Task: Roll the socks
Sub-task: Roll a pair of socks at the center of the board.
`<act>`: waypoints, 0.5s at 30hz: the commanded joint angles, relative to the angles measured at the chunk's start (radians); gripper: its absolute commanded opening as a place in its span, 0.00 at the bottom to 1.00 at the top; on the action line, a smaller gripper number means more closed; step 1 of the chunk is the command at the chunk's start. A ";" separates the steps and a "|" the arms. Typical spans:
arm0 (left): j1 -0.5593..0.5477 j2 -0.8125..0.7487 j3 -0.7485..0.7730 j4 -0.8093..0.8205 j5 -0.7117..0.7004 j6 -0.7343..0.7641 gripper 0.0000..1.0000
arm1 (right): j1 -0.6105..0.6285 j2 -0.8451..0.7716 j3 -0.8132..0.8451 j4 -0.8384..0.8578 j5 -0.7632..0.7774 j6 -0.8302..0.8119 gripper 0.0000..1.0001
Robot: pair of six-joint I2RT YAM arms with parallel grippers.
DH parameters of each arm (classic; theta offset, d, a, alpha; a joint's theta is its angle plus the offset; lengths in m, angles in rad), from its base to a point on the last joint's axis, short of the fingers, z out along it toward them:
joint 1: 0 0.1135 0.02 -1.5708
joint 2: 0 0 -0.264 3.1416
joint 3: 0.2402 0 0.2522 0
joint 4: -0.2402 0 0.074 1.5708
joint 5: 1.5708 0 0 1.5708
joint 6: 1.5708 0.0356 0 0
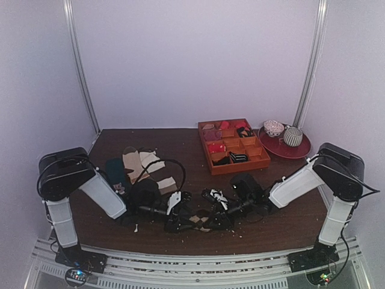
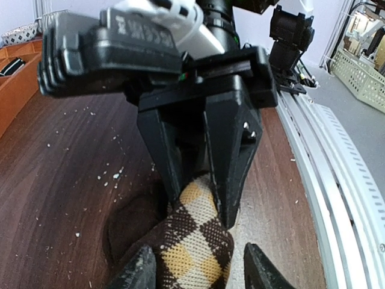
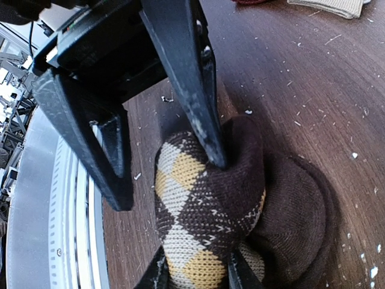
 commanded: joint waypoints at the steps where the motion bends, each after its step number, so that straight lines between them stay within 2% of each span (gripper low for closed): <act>1: -0.011 0.053 0.014 -0.092 0.034 -0.029 0.44 | 0.005 0.087 -0.048 -0.261 0.061 -0.012 0.25; 6: -0.020 0.083 0.003 -0.109 0.054 -0.061 0.32 | -0.003 0.108 -0.029 -0.272 0.055 -0.016 0.25; 7: -0.022 0.090 0.008 -0.119 0.062 -0.062 0.26 | -0.005 0.113 -0.024 -0.274 0.053 -0.017 0.25; 9: -0.022 0.105 0.021 -0.142 0.077 -0.074 0.03 | -0.009 0.118 -0.012 -0.283 0.048 -0.020 0.26; 10: -0.022 0.112 0.028 -0.158 0.084 -0.088 0.00 | -0.011 0.118 -0.004 -0.291 0.048 -0.022 0.26; 15: -0.022 0.116 0.041 -0.283 0.092 -0.134 0.00 | -0.027 0.072 0.043 -0.360 0.082 -0.026 0.37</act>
